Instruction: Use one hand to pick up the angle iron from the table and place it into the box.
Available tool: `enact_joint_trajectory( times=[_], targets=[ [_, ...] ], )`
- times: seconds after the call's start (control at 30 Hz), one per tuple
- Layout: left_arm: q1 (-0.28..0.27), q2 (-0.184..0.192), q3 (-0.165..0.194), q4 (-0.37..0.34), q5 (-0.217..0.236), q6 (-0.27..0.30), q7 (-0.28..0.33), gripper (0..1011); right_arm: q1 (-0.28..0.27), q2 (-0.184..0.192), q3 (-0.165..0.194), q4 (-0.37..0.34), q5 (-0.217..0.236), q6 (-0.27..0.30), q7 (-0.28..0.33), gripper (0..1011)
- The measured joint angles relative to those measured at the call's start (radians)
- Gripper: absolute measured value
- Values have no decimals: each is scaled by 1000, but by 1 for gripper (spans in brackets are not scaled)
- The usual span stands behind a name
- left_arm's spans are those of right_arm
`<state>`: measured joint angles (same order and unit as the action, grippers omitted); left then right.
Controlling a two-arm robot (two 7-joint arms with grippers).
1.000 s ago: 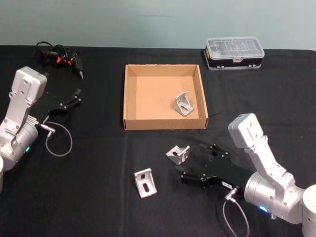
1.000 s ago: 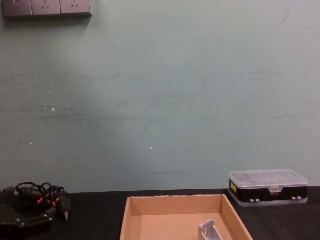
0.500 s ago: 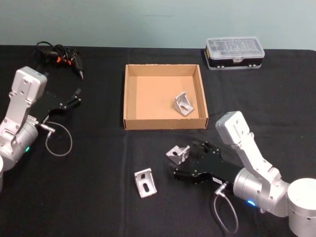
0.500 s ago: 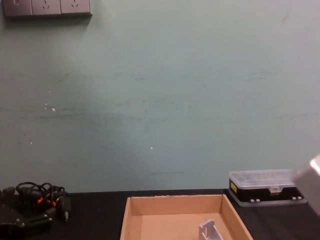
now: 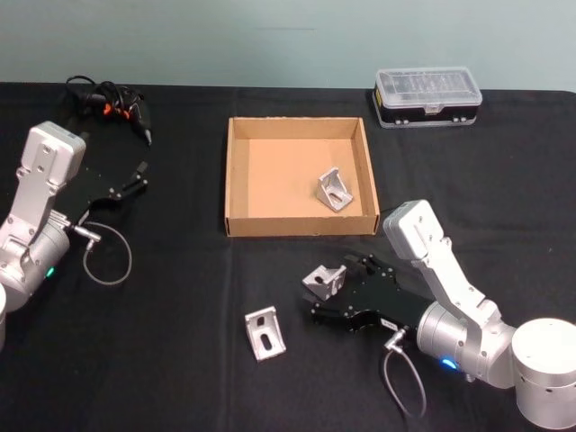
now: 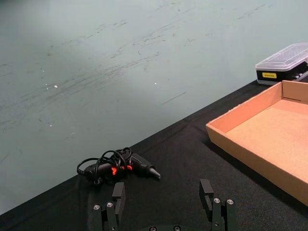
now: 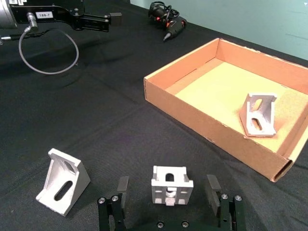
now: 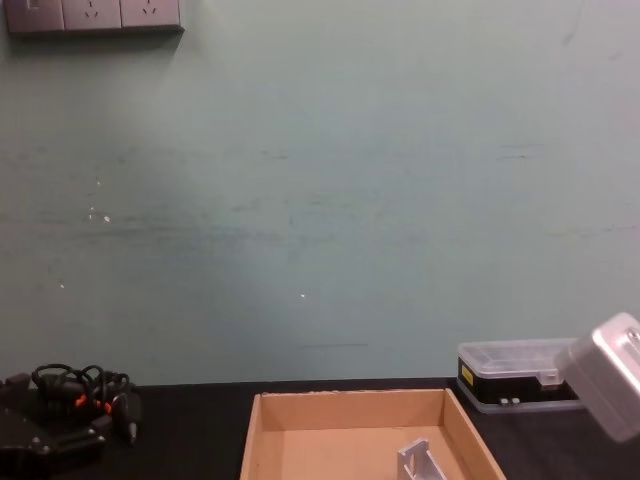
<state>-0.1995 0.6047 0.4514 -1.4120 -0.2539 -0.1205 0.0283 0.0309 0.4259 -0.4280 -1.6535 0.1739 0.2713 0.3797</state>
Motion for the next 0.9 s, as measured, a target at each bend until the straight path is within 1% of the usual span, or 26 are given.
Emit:
enact_joint_trajectory(
  times=[0.47, 0.77, 0.9],
  targets=[
    [0, 0, 0, 0, 0, 0, 0, 1011, 14, -20, -10, 18, -9, -12, 8, 1004],
    [0, 0, 0, 0, 0, 0, 0, 1011, 20, -24, -15, 22, -20, -10, 8, 1004],
    [0, 0, 0, 0, 0, 0, 0, 1011, 20, -24, -15, 21, -24, -7, 8, 955]
  ],
)
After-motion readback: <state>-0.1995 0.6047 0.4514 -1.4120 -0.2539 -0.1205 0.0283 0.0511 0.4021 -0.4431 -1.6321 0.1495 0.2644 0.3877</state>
